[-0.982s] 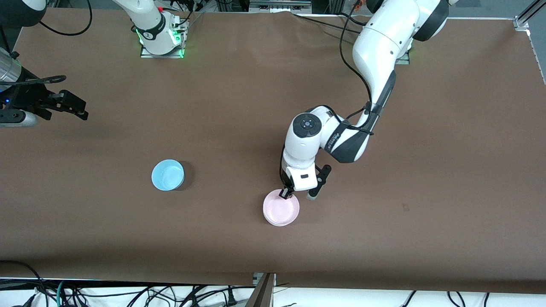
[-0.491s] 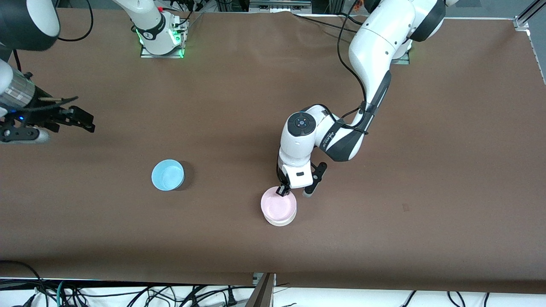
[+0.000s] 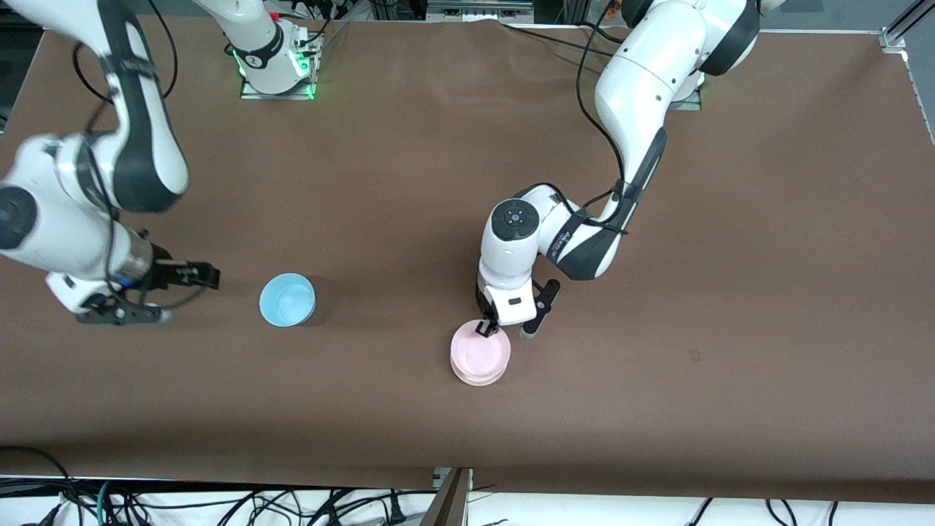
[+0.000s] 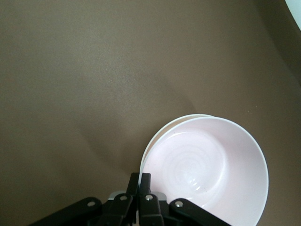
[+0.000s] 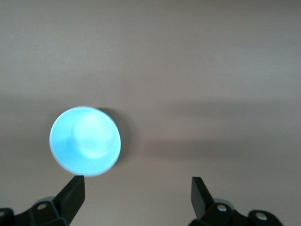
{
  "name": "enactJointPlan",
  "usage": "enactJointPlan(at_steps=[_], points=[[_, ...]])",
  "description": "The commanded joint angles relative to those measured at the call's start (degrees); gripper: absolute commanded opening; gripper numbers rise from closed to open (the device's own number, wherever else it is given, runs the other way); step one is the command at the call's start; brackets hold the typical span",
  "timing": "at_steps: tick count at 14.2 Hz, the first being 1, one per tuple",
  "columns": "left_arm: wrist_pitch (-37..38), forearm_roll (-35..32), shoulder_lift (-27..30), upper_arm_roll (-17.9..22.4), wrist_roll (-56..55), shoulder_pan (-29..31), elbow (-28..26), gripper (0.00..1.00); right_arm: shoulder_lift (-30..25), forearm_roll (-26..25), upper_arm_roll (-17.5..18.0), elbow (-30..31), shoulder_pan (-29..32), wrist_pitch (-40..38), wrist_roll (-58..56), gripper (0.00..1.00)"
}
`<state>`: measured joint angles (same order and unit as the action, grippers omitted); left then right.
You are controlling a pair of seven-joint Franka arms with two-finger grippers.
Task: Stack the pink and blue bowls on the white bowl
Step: 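Grasp the blue bowl rim with the right gripper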
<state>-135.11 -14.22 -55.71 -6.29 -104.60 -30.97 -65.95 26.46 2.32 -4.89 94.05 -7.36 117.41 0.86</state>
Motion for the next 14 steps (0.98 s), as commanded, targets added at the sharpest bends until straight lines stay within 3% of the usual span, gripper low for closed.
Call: enactJointPlan(at_steps=[1, 6, 11, 14], points=[[0.4, -2.0, -1.3, 0.7, -2.2, -0.8, 2.1, 0.0, 3.5, 1.7, 0.1, 1.0, -0.4, 3.8, -1.1, 0.99], [-0.2, -2.0, -3.2, 2.9, -3.5, -2.8, 2.8, 0.0, 3.1, 1.8, 1.2, 9.7, -0.3, 10.7, -2.1, 0.91], [-2.1, -1.8, -4.2, 5.7, -5.9, -5.1, 2.8, 0.02, 4.9, 2.2, 2.2, 10.5, -0.3, 16.7, -2.1, 0.75], [-2.1, -1.8, -4.1, 5.7, -5.6, -5.0, 3.3, 0.31, 6.1, 4.0, 2.9, 10.6, -0.4, 18.1, -2.1, 0.62]])
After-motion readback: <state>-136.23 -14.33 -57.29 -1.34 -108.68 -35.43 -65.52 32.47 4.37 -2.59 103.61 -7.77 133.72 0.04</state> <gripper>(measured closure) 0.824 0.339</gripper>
